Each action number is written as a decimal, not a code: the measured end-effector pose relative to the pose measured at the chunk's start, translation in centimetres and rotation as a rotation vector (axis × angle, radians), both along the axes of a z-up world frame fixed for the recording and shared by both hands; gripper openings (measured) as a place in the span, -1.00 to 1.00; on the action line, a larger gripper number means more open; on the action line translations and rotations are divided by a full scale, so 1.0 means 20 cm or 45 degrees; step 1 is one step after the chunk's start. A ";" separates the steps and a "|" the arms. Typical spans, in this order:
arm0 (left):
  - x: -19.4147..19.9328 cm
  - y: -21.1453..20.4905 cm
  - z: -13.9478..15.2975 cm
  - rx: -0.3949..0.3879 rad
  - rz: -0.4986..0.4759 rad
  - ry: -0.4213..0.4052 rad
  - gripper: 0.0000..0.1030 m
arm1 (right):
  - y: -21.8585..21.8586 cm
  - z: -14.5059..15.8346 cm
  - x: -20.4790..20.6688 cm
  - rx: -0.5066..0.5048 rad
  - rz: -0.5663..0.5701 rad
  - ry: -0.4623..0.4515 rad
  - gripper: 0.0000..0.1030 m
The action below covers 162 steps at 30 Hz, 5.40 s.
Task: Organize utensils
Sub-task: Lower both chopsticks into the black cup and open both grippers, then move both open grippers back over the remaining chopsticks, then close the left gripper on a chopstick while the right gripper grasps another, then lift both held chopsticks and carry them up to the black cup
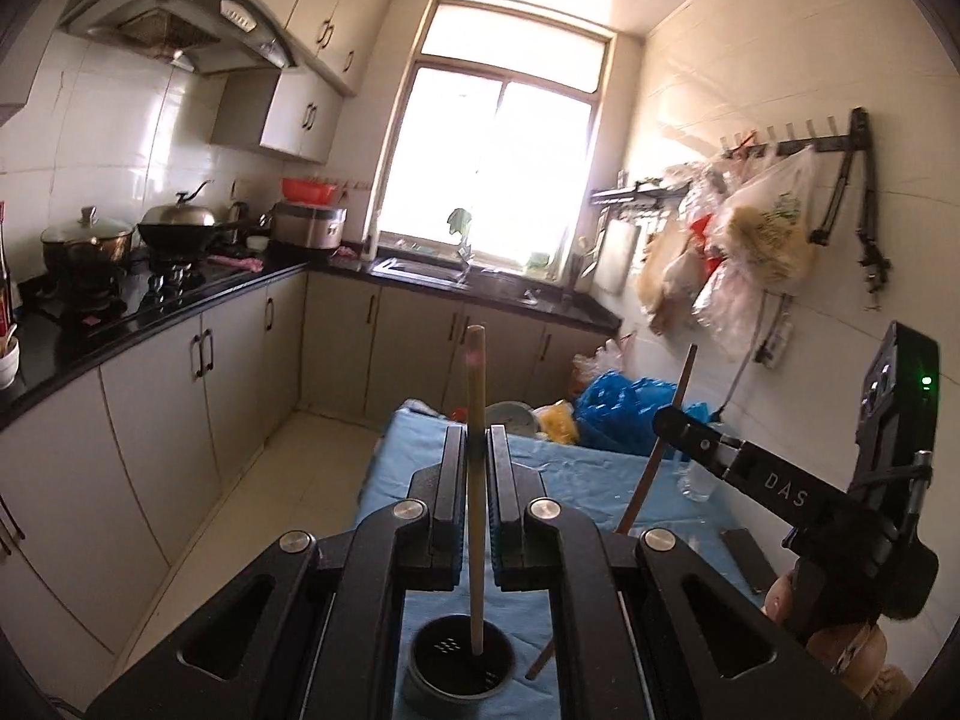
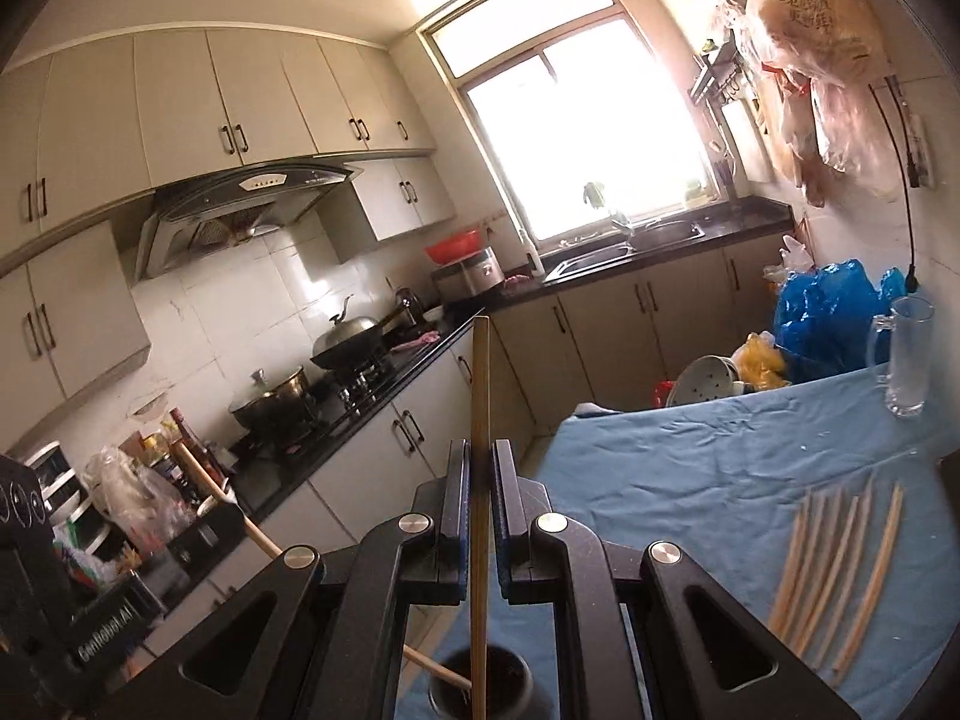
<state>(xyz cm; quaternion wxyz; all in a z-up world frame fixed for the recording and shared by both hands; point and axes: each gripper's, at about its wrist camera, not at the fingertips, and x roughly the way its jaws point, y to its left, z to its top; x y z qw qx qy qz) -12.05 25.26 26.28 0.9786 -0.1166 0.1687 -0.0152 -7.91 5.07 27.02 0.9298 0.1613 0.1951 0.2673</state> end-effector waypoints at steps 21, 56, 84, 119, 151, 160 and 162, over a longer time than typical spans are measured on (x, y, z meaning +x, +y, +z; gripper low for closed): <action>0.32 0.08 -0.44 -0.145 -0.074 0.367 -0.79 | 0.24 -0.60 0.35 -0.223 0.040 0.368 -0.77; 0.28 -0.97 -0.74 -0.031 -0.432 0.570 -0.33 | -1.22 -0.91 0.03 -0.127 -0.341 0.581 -0.10; 0.61 -1.09 -1.25 0.097 -0.407 0.837 -0.91 | -1.14 -1.25 0.25 -0.501 -0.292 0.649 -0.52; 0.31 -0.96 -1.25 -0.054 -0.472 0.962 -0.91 | -1.07 -1.21 0.24 -0.668 -0.344 0.867 -0.84; 0.50 -1.15 -1.23 0.107 -0.477 1.063 -0.88 | -1.16 -1.18 0.13 -0.789 -0.154 0.866 -0.38; 0.61 -1.16 -1.24 0.047 -0.496 1.124 -0.86 | -1.17 -1.20 0.30 -0.834 -0.139 0.992 -0.40; 0.63 -1.15 -1.24 0.017 -0.496 1.141 -0.83 | -1.18 -1.20 0.32 -0.836 -0.130 1.017 -0.40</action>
